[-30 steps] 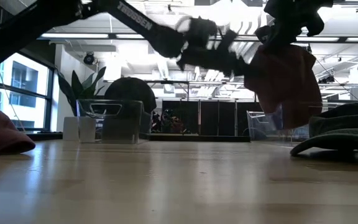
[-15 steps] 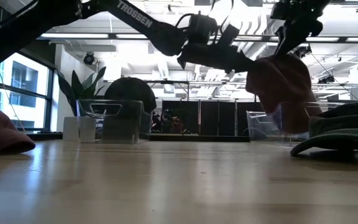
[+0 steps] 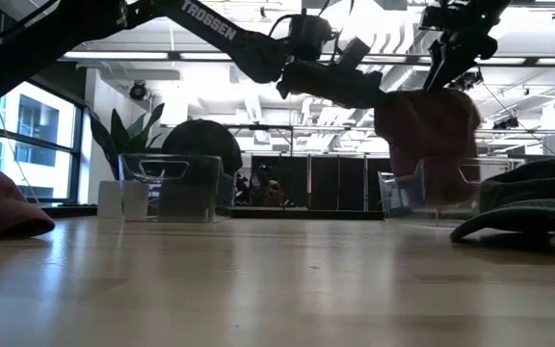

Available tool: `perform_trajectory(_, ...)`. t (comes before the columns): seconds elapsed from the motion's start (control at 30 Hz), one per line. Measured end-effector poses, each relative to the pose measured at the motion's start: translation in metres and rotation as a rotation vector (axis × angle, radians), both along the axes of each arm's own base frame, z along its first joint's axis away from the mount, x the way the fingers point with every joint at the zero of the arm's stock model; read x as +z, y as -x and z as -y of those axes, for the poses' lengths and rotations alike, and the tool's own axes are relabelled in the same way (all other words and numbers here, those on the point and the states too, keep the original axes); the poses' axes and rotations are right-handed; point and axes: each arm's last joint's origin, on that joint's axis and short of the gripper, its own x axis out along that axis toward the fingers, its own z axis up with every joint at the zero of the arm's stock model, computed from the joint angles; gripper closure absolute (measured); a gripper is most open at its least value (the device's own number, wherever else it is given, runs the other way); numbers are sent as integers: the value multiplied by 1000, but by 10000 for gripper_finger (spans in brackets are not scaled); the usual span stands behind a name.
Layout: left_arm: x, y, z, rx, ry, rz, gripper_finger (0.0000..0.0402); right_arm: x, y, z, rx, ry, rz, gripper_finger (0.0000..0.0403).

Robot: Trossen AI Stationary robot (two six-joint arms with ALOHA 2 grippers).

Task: Pick & Place hat
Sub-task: Put the right red cap into the right transparent bin

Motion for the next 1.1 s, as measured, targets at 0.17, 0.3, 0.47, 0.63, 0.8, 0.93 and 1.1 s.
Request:
perform_trajectory(0.17, 1, 1, -5, 59, 63, 29, 400, -2, -4, -3, -8, -31, 27, 185)
perform_trajectory(0.3, 3, 3, -9, 68, 108, 53, 401, -15, -6, -3, -18, -72, 12, 192)
perform_trajectory(0.47, 1, 4, -11, 55, 160, 48, 401, -41, -6, -2, -44, -94, -57, 200)
perform_trajectory(0.63, -4, 4, -9, 52, 225, 5, 401, -52, -6, 7, -208, 48, -103, 214)
perform_trajectory(0.8, -6, 4, -7, -6, 432, 17, 401, -46, -7, 14, -357, 174, -89, 230)
perform_trajectory(0.93, -6, 4, -6, -52, 541, 21, 401, -48, -6, 9, -267, 89, -94, 240)
perform_trajectory(1.1, -6, 4, -5, -64, 627, 28, 401, -29, -1, -1, -205, -50, -40, 259)
